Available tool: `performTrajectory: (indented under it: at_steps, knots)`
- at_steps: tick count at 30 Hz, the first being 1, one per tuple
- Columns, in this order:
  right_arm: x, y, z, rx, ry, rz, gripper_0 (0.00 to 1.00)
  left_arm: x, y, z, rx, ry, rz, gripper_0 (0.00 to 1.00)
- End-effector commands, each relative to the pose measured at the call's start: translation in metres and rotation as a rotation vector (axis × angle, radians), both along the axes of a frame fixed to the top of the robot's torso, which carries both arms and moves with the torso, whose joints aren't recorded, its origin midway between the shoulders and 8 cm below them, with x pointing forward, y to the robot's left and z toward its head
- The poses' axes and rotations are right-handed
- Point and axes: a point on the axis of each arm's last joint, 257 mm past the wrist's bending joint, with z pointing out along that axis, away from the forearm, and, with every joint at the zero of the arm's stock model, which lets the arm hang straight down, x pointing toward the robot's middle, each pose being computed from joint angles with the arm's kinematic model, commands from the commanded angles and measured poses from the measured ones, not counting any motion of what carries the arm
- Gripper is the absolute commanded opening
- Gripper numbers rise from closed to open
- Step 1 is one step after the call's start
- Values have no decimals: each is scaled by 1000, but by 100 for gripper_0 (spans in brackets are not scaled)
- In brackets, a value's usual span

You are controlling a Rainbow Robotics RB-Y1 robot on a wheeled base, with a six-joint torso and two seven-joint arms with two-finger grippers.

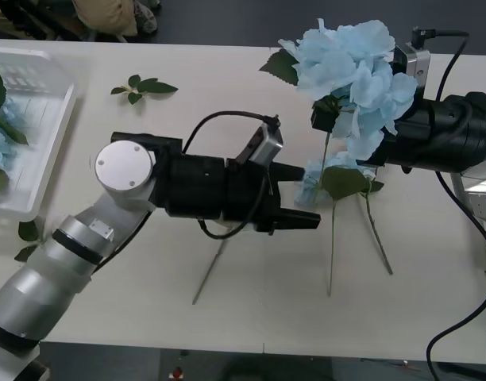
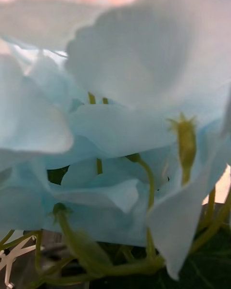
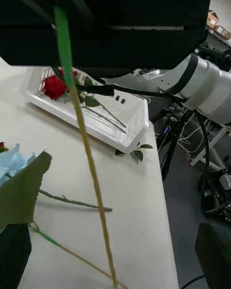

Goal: Put the red flowers into the right box and the blue flowers into the left box

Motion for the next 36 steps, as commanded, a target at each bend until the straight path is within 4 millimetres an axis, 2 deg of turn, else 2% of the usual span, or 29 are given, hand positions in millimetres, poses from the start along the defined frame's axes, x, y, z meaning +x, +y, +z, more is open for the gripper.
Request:
performTrajectory:
  at_steps: [1, 2, 3, 4, 5, 17, 22, 27, 28, 29, 31, 32, 34, 35, 36]
  knots:
    - [-2, 1, 13, -2, -47, 7, 0, -9, -32, 6, -42, -31, 13, 100]
    - [-2, 1, 14, -2, -49, 8, 0, -10, -35, 5, -42, -33, 16, 100]
    - [-2, 1, 13, -3, -48, 9, 0, -8, -38, 6, -44, -41, 27, 79]
    - [-2, 1, 13, -4, -48, 9, 0, -7, -39, 5, -42, -43, 31, 6]
    - [-2, 1, 13, -3, -48, 9, 0, -6, -39, 5, -40, -46, 36, 0]
    - [-3, 3, 11, -6, -44, 15, 0, 11, -31, 10, -49, -60, 88, 0]
    - [-3, 3, 12, -4, -45, 14, 0, 25, -15, 14, -48, -68, 121, 0]
    - [-4, 3, 13, -3, -46, 17, 0, 45, 10, 22, -52, -76, 170, 0]
    - [-3, 3, 12, -4, -46, 15, 40, 54, 23, 24, -47, -85, 192, 0]
    - [-3, 3, 13, -4, -46, 13, 57, 57, 28, 24, -41, -88, 201, 0]
    - [-3, 3, 13, -5, -47, 14, 84, 68, 47, 30, -36, -92, 226, 0]
    - [-2, 3, 14, -6, -49, 13, 91, 72, 57, 33, -36, -92, 233, 0]
    - [-1, 2, 14, -13, -53, 11, 99, 78, 73, 41, -42, -87, 245, 0]
    - [-1, 2, 14, -13, -53, 11, 100, 79, 77, 44, -44, -85, 246, 0]
    - [-1, 1, 14, -16, -53, 10, 100, 83, 89, 47, -41, -85, 260, 0]
